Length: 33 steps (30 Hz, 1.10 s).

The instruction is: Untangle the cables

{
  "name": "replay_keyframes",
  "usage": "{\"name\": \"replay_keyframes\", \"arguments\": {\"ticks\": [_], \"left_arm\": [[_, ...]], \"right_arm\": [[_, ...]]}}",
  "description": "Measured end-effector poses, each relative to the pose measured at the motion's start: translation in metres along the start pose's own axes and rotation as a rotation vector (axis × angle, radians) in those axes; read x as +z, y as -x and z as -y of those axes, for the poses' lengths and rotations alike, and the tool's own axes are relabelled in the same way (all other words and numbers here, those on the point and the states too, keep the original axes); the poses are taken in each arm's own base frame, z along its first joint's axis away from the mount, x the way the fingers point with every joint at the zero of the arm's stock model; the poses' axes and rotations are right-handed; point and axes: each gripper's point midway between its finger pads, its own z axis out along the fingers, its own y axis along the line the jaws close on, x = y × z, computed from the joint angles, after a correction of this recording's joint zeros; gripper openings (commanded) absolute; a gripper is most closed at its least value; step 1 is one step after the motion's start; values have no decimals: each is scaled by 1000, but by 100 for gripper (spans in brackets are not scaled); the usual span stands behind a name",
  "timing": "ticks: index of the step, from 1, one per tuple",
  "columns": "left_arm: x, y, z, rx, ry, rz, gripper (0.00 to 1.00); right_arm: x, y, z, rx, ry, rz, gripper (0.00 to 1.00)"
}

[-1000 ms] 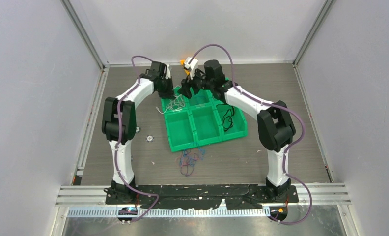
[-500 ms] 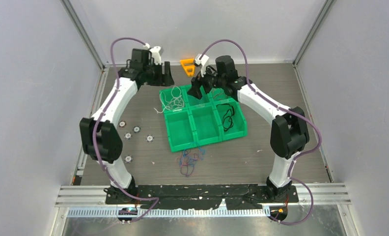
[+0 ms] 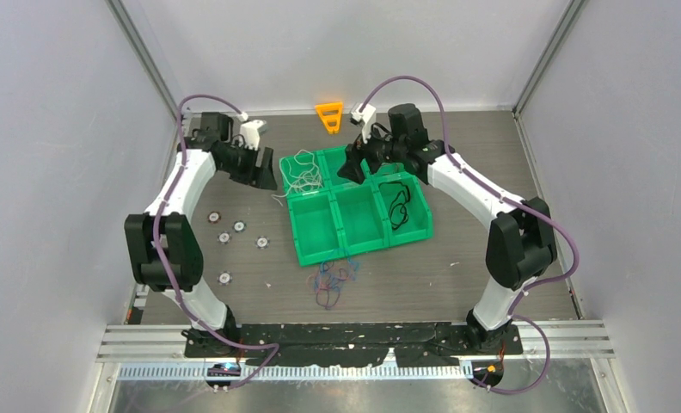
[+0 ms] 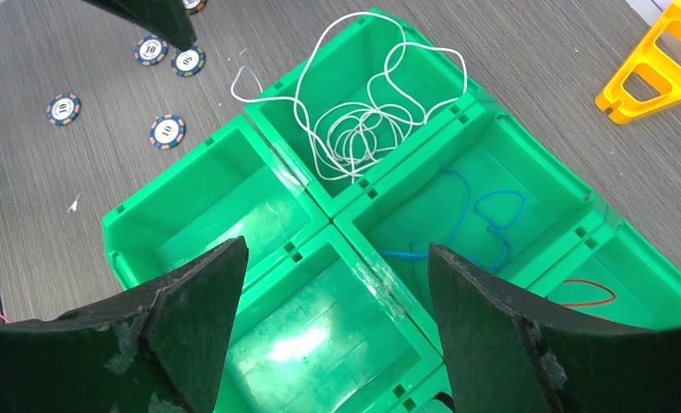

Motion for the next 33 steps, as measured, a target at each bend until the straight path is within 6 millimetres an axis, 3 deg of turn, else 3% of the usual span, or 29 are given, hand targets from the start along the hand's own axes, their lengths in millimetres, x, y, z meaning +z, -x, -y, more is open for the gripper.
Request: {"name": "replay_keyframes", "arguments": {"ticks": [6,12,19,20,27,33], "left_arm": [[11,-8,-4,332,-88,-35,52],[35,-3,-18,572,-153,-87,55],[52,-25,-10,735,-232,-177,57],[54,-26,-8,754,-236,-184,53],[63,-37,-1,830,-257,-224,3],[56,-23,19,867,-262,-177,0]], "right_arm": [[-4,-8,3,19,-1,-15,83],[-7,-12,5,31,-4,-24,83],[-11,-17,11,48,-14,-34,83],[-12,-17,12,50,-14,-35,83],[-13,-20,13,62,-14,-45,82],[-15,-21,16,67,-20,-45,82]]}}
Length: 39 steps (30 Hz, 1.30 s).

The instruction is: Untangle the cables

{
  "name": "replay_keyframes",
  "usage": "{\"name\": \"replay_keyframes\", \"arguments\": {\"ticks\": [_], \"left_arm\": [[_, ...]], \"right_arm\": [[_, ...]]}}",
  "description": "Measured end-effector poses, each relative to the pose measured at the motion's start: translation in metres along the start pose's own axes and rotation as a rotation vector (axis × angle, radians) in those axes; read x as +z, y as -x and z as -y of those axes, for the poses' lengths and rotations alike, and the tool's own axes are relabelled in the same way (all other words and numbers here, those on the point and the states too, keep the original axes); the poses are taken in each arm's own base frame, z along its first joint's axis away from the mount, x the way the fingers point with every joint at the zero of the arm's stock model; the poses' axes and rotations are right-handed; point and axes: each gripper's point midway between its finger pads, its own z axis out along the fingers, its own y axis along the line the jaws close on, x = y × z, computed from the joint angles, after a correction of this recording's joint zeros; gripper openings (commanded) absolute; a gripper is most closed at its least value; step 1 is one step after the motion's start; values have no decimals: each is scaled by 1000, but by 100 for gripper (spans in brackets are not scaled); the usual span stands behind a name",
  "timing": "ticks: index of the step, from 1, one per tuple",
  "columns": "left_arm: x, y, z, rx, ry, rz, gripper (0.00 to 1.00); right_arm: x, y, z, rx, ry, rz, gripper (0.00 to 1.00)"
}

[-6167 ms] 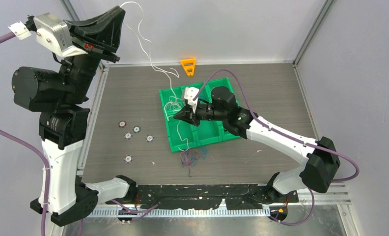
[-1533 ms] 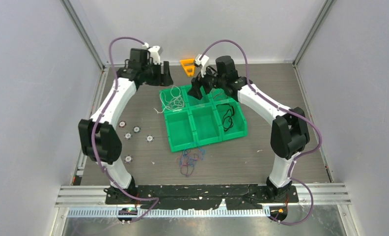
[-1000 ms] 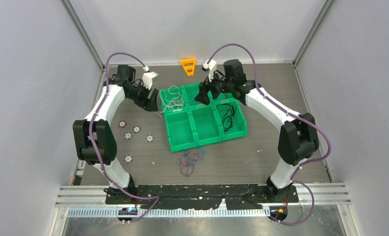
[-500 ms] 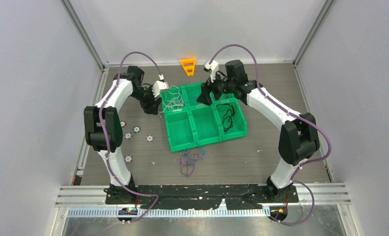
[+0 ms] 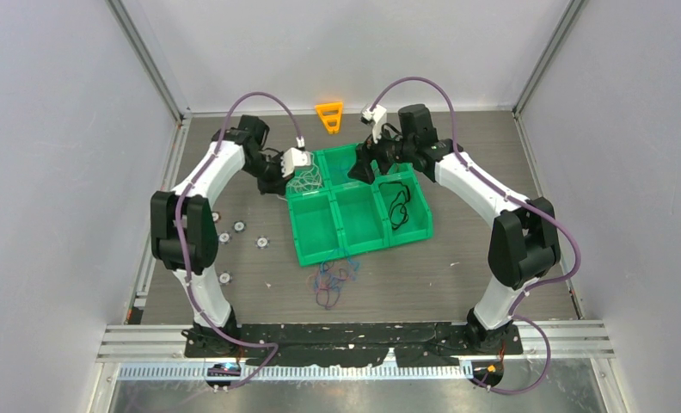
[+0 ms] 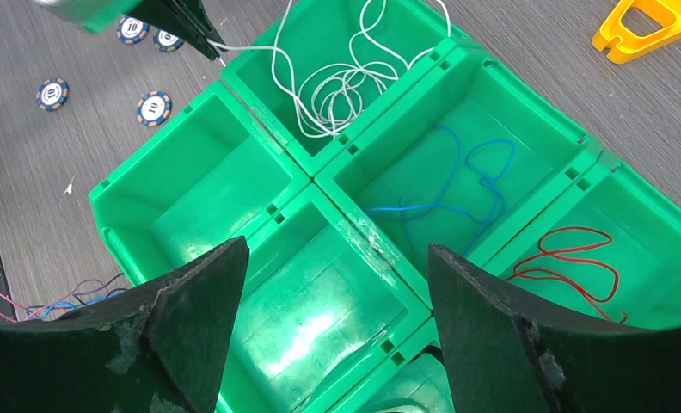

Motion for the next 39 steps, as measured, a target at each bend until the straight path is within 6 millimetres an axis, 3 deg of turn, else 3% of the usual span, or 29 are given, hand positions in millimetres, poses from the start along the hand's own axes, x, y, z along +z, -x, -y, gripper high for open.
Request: {"name": "replay_keyframes", "arguments": {"ticks": [5,10,12,15,16,18,20,23,25,30,35,37,39], "left_arm": [[-16,49,-12,43,79,61,0],[-7,77,-41,54,161,60,0],[6,76,-56,44,178,40,0],[31,54,-67,5,173,-25,0],[38,45,-68,-8,165,-50,5],[48,31,-69,-24,155,-90,26],[51,25,-67,-29,149,-111,37],[45,28,-63,-39,153,-97,52],[35,37,-57,-39,158,-68,57],[-11,76,-57,-27,245,34,64],[-45,112,-101,-141,401,99,70],[-46,122,-125,-232,449,139,71],[-37,118,-136,-342,462,151,69]], "right_arm": [[-1,0,0,2,4,0,82],[-1,-1,0,7,8,-3,81],[-2,-1,0,7,8,-3,81],[-3,-2,2,11,5,-3,81],[-4,-2,3,13,2,-3,81],[-5,-3,7,17,-4,-3,81],[-7,-4,9,21,-9,-4,81],[-8,-4,11,25,-10,-3,81],[-8,-5,11,27,-9,-3,81],[-8,-6,10,29,-2,-3,81],[-8,-5,9,30,4,-2,81],[-8,-5,9,30,6,-2,81],[-8,-7,8,31,7,-4,81]]}}
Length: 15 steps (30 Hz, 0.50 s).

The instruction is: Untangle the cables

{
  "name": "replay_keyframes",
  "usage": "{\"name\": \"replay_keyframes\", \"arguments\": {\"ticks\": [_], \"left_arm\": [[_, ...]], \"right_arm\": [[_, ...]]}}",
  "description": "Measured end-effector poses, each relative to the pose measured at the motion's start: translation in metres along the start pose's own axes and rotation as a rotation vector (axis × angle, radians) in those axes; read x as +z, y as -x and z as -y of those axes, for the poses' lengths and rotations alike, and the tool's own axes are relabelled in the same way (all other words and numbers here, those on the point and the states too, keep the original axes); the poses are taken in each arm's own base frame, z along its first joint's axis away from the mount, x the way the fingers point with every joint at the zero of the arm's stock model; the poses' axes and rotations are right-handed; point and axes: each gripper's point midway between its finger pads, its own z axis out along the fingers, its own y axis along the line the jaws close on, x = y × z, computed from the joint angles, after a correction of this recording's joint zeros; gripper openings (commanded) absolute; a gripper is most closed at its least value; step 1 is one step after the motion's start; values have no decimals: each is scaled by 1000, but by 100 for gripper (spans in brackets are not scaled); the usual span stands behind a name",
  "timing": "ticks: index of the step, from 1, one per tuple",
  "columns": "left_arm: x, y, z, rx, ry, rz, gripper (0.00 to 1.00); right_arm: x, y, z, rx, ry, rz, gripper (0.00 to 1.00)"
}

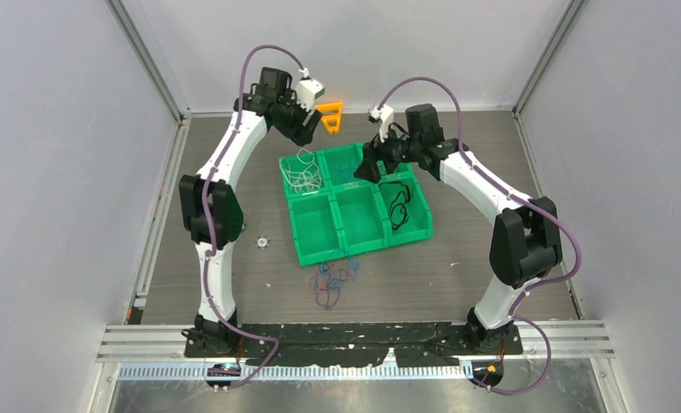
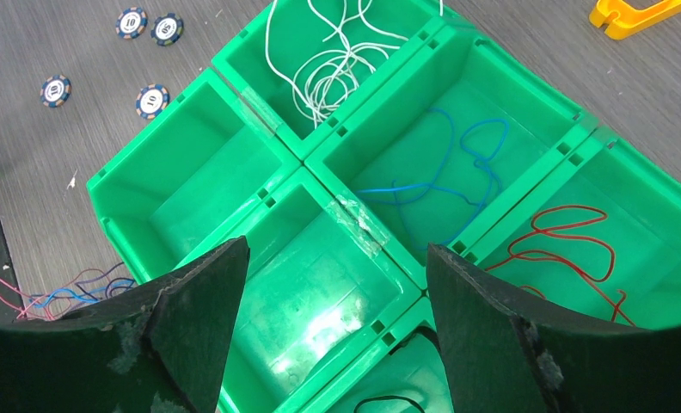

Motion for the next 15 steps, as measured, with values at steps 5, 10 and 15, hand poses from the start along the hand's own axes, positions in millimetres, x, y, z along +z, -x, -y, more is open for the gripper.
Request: {"name": "replay_keyframes", "arguments": {"ticks": [5,10,15], "left_arm": [[35,-44,1,-253,39,-117,58],[56,-73,-4,-363,99,-200,37],[61,-85,-2,-409,97,-241,35]], "right_arm": [[1,-11,0,17,3,-19,81],[1,-18,1,29,2,-30,81],[0,-19,3,35,-3,-29,81]]}}
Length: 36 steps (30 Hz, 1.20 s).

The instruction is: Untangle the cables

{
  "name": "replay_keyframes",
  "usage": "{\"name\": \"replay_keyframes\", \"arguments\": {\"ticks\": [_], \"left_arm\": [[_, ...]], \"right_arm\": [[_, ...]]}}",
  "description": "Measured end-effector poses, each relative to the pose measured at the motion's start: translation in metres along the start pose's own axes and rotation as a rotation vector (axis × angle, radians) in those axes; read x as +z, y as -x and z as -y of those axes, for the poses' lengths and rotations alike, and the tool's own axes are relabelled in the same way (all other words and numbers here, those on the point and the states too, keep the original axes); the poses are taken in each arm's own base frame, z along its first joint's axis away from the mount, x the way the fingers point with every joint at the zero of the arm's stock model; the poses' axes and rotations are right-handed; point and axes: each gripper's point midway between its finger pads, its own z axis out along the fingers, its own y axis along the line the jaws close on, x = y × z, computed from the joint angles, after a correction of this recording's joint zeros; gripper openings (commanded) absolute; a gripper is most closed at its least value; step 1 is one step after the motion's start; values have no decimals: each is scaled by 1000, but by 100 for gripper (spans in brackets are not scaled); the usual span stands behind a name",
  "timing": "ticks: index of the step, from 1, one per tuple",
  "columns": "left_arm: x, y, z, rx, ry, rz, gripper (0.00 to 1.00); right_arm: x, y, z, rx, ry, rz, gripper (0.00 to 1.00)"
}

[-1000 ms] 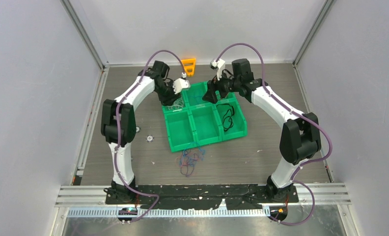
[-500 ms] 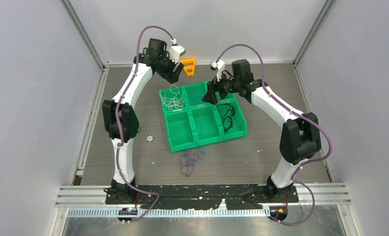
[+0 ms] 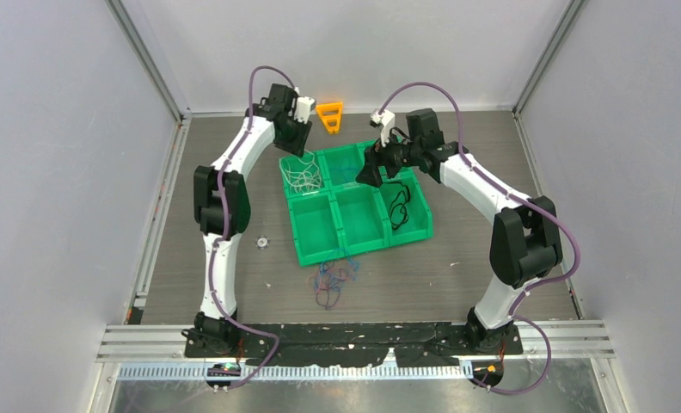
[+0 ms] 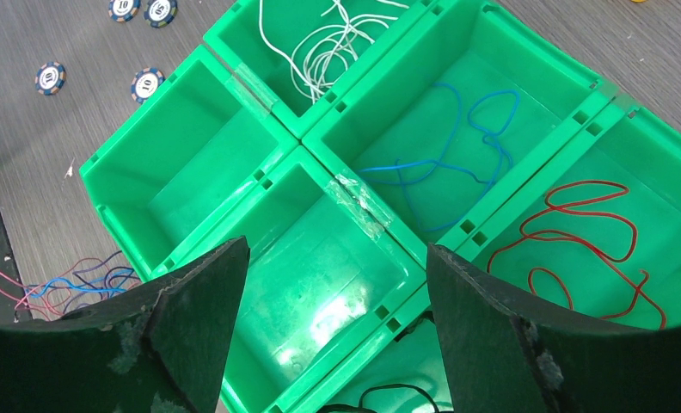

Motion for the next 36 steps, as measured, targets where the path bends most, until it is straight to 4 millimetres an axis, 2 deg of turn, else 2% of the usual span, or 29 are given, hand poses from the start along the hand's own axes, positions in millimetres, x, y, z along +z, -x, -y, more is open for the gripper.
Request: {"name": "replay_keyframes", "arguments": {"ticks": [1,6,7,9,13,16,19,23,26,29,30,31,34,36], "left_arm": [[0,-1,0,-4,-1,-5,34],[-2,-11,5,-19,-18,-45,3],[-2,-13,6,-21,-26,-50,0],[-1,-20,10,-20,-45,-64,0],[-5,-48,22,-16,-72,-125,0],[-10,-57,28,-13,-74,-148,0],[-10,-58,30,-2,-63,-156,27],[-9,-58,32,8,-52,-158,48],[-10,-54,32,12,-49,-144,60],[-20,-43,32,22,-45,-105,83],[-28,-37,32,29,-43,-85,94],[-39,-29,33,36,-40,-56,99],[-89,0,34,74,-21,69,100],[-137,16,38,118,-6,186,100]], "right_arm": [[0,0,0,1,-1,0,81],[-1,-1,2,5,-5,0,81],[-1,-1,3,5,-6,0,81],[-2,-1,4,6,-7,1,81],[-3,-1,5,8,-11,2,81],[-3,-2,6,9,-10,1,81],[-3,-4,5,13,-7,-2,81],[-4,-8,2,12,7,-16,81],[-5,-17,-1,13,24,-48,81],[-10,-26,-6,12,37,-87,81],[-12,-28,-8,10,41,-96,82],[-15,-28,-11,8,45,-103,81],[-30,-22,-21,-20,49,-102,81],[-42,-14,-29,-52,46,-87,82]]}}
